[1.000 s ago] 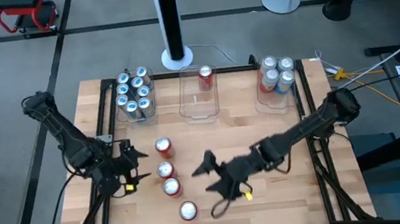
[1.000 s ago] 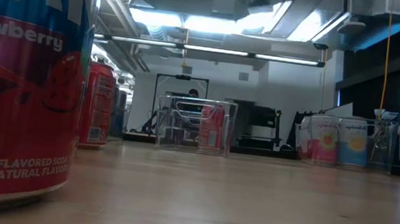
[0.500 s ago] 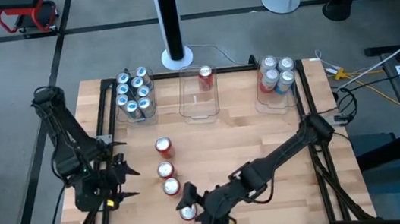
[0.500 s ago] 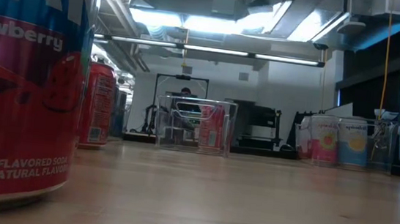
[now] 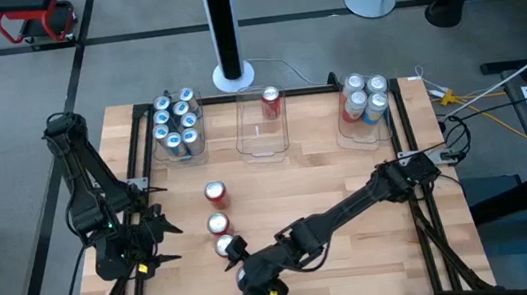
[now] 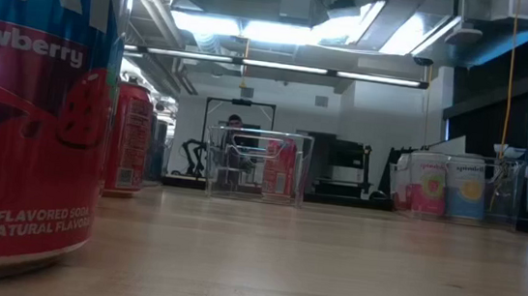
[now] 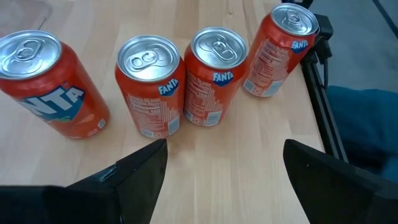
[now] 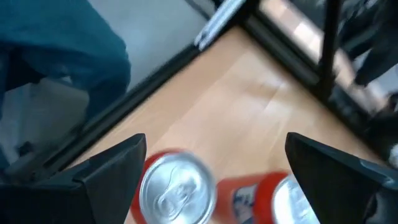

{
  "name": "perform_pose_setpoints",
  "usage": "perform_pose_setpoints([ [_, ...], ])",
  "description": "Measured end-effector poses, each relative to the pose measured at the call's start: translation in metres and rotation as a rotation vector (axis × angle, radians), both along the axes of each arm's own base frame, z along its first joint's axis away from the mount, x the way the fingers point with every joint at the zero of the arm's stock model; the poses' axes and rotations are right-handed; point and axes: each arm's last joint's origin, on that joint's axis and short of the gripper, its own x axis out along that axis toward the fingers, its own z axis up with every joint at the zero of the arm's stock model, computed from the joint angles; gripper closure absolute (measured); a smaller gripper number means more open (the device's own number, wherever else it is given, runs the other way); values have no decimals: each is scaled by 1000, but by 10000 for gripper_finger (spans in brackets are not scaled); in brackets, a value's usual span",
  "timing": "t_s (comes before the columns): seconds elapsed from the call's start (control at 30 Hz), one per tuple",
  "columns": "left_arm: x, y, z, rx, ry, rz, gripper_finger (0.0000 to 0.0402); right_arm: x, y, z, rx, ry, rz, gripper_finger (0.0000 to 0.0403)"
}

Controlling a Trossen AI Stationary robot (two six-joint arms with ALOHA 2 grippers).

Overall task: Sort soda cans
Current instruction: Put the red soda can into the center transparent bin

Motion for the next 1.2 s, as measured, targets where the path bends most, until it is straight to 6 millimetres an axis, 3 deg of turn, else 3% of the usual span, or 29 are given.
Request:
perform_pose_setpoints([
  [0.47,0,0,0,20,-2,-16,94,-2,-4,-34,11,154,-102,20],
  [0.87,0,0,0,21,-3,-15,94,1,-2,-63,61,137,-115,20],
  [1.07,0,0,0,20,-3,-15,94,4,1,-68,104,82,-92,20],
  [1.2,0,0,0,21,-3,-15,94,4,0,-72,100,84,-94,44],
])
